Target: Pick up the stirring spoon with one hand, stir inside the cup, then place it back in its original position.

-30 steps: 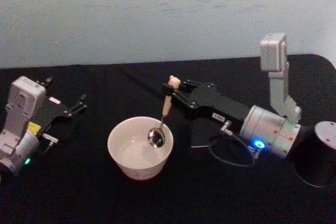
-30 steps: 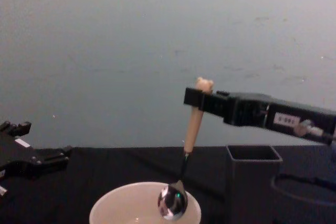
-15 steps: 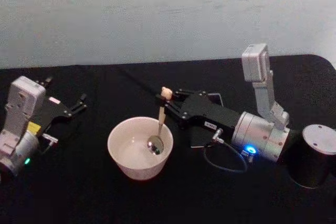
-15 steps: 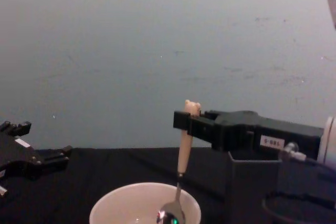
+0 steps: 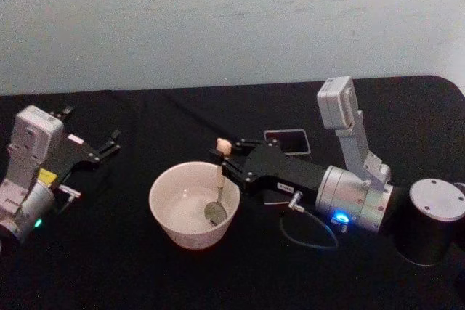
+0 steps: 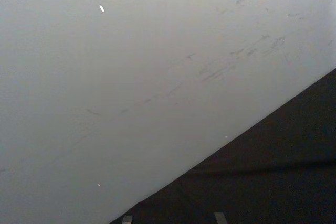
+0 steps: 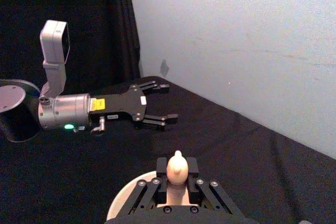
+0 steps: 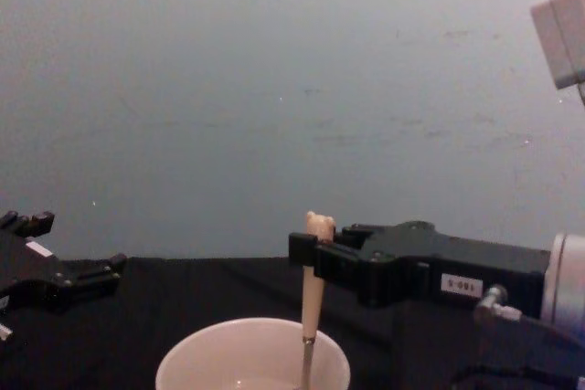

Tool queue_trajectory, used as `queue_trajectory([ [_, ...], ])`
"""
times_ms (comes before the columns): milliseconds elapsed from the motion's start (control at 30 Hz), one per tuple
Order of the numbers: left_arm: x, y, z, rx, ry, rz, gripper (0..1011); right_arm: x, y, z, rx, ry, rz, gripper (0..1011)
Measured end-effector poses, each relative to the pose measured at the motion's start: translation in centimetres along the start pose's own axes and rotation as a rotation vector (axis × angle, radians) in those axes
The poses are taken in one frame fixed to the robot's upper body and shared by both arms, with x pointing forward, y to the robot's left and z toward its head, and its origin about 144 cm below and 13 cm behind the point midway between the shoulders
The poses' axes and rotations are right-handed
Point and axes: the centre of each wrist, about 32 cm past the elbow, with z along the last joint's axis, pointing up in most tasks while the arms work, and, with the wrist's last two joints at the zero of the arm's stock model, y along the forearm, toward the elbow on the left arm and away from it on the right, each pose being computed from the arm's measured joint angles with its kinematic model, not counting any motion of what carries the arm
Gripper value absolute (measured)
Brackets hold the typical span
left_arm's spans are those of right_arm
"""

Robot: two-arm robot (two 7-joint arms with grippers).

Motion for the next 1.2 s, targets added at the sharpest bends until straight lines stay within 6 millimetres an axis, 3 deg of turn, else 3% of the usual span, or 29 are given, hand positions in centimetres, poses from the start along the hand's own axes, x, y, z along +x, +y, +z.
queue_trajectory([
  [467,0.0,0.0,0.0,0.000,0.000,0.000,1001,-0.6,1.3,-0.2,-0.036,0.012,0.048,205],
  [1200,0.0,0.0,0.0,0.000,0.000,0.000,1001,-0.5,5.6,0.4,-0.048,-0.003,0.055,205],
])
